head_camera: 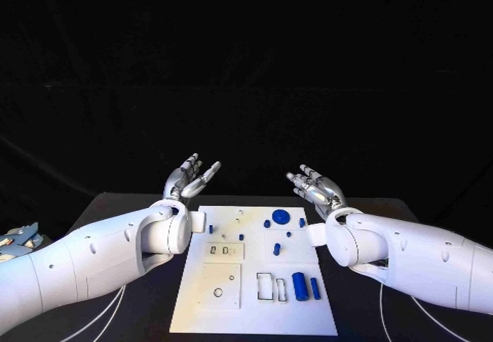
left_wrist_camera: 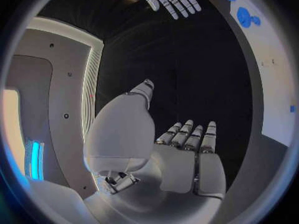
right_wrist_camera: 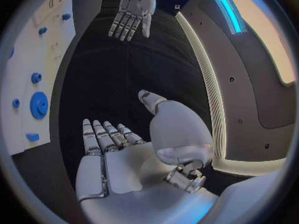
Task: Assemble the parts on the task board
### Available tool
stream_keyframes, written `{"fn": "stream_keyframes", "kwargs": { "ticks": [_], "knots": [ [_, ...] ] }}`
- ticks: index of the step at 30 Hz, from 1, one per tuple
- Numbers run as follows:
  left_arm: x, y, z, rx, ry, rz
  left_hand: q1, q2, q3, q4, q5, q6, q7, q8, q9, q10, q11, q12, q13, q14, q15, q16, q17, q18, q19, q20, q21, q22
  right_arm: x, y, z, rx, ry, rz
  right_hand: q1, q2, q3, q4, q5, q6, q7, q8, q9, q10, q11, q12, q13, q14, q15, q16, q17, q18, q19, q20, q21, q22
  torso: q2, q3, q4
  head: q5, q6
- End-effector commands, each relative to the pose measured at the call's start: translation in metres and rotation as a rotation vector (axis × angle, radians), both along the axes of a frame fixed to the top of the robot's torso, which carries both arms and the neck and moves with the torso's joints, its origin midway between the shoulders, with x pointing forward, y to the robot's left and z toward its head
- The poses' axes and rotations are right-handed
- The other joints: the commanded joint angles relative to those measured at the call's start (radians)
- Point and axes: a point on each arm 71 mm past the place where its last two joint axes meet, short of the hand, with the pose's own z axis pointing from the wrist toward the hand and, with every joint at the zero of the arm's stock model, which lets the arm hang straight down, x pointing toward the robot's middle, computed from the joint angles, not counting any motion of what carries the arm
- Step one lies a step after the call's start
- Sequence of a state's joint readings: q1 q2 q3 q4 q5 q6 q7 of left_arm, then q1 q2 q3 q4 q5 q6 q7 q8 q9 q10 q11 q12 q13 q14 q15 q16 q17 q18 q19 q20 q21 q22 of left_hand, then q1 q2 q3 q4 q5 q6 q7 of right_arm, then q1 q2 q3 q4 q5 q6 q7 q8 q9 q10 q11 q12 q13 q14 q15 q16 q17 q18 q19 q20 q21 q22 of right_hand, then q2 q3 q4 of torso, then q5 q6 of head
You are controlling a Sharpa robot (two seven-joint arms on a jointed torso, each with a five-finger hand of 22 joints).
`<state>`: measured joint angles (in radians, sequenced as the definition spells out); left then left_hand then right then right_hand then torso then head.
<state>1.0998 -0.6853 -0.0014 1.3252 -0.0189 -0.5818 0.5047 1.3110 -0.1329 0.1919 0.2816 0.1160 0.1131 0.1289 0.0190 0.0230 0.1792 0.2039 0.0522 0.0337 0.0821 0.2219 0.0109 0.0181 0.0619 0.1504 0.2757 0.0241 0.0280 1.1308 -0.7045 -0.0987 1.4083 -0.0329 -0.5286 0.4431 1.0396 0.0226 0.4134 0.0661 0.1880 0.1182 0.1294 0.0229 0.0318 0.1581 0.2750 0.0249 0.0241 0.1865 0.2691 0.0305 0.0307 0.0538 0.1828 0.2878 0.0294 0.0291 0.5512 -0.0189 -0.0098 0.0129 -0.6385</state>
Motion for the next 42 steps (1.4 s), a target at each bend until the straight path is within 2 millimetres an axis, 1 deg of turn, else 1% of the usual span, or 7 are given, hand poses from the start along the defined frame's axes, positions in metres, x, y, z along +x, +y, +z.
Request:
{"fn": "stream_keyframes", "kwargs": {
  "ticks": [1,7,9,14,32,37,42],
  "knots": [
    [0.002,-0.008,0.004,-0.023,-0.039,-0.105,0.062,0.011,0.026,0.012,0.004,0.043,0.137,0.016,0.01,0.038,0.022,0.033,0.006,0.051,0.028,0.021,0.014,0.027,0.012,0.018,0.011,0.004,0.002,0.013,-0.002,0.018,0.037,0.213,0.112,-0.002,0.051,-0.059,0.011,0.197,0.173,0.067,0.048,0.318,-0.005,0.072,0.036,0.377,-0.029,0.115,0.066,0.059,0.289,0.001,0.094,0.051,0.0,-0.0004,-0.0003,0.0,0.0],
    [0.002,-0.008,0.004,-0.023,-0.039,-0.105,0.118,0.027,0.078,0.0,-0.003,0.323,0.164,0.114,0.071,0.336,0.067,0.132,0.023,0.406,0.023,0.143,0.085,0.044,0.298,0.017,0.121,0.054,0.006,0.016,-0.004,0.007,0.054,0.281,0.17,-0.025,0.084,-0.122,0.003,0.401,0.165,0.129,0.089,0.633,-0.032,0.128,0.043,0.615,-0.063,0.183,0.096,0.102,0.512,0.001,0.162,0.073,0.0,-0.0004,-0.0003,0.0,0.0],
    [0.002,-0.008,0.004,-0.023,-0.039,-0.105,0.126,0.027,0.098,-0.008,-0.006,0.484,0.157,0.174,0.106,0.556,0.04,0.179,0.034,0.642,-0.01,0.223,0.128,0.084,0.509,0.015,0.198,0.082,0.006,0.016,-0.004,0.005,0.056,0.289,0.193,-0.037,0.103,-0.147,0.0,0.508,0.151,0.162,0.11,0.681,-0.045,0.129,0.041,0.652,-0.076,0.189,0.097,0.114,0.542,0.0,0.167,0.069,0.0,-0.0004,-0.0003,0.0,0.0],
    [-0.006,0.011,0.022,-0.038,-0.099,-0.085,0.13,0.019,0.134,-0.019,-0.007,0.655,0.133,0.23,0.139,0.675,0.009,0.158,0.03,0.785,-0.05,0.27,0.156,0.123,0.646,0.006,0.249,0.087,0.022,-0.003,0.025,-0.356,-0.259,0.269,0.212,-0.068,0.142,-0.183,-0.014,0.673,0.122,0.205,0.135,0.782,-0.075,0.121,0.04,0.748,-0.108,0.209,0.101,0.131,0.633,-0.014,0.197,0.071,0.04,0.0044,0.0017,-0.01,-0.015],
    [-0.023,0.011,0.049,-0.001,-0.157,-0.217,0.116,-0.029,0.248,-0.047,-0.01,0.769,0.099,0.255,0.151,0.874,-0.036,0.102,0.034,0.93,-0.1,0.303,0.227,0.123,0.774,-0.04,0.281,0.072,0.03,-0.003,0.049,-0.841,-0.439,0.392,0.208,-0.129,0.125,-0.211,-0.023,0.795,0.082,0.229,0.157,0.97,-0.129,0.067,0.047,0.98,-0.183,0.269,0.186,0.129,0.8,-0.093,0.32,0.124,0.107,0.0135,0.0132,-0.024,-0.006],
    [-0.03,0.009,0.057,-0.004,-0.166,-0.25,0.107,-0.039,0.269,-0.053,-0.011,0.776,0.096,0.255,0.153,0.894,-0.041,0.084,0.033,0.96,-0.109,0.318,0.248,0.123,0.8,-0.05,0.293,0.073,0.031,0.003,0.056,-1.023,-0.523,0.422,0.231,-0.133,0.073,-0.225,0.008,0.831,0.053,0.237,0.176,1.044,-0.171,0.063,0.06,1.207,-0.253,0.426,0.321,0.127,0.951,-0.173,0.528,0.244,0.129,0.0139,0.0178,-0.028,0.001],
    [-0.037,0.005,0.064,-0.013,-0.174,-0.276,0.102,-0.044,0.279,-0.06,-0.012,0.777,0.095,0.252,0.154,0.9,-0.043,0.07,0.033,0.982,-0.115,0.333,0.265,0.123,0.819,-0.059,0.304,0.076,0.031,0.007,0.058,-1.146,-0.553,0.447,0.202,-0.154,0.091,-0.205,-0.012,0.818,0.05,0.213,0.193,1.046,-0.175,0.04,0.073,1.254,-0.262,0.621,0.503,0.125,0.96,-0.185,0.676,0.352,0.152,0.0101,0.0191,-0.034,0.006]
  ]
}}
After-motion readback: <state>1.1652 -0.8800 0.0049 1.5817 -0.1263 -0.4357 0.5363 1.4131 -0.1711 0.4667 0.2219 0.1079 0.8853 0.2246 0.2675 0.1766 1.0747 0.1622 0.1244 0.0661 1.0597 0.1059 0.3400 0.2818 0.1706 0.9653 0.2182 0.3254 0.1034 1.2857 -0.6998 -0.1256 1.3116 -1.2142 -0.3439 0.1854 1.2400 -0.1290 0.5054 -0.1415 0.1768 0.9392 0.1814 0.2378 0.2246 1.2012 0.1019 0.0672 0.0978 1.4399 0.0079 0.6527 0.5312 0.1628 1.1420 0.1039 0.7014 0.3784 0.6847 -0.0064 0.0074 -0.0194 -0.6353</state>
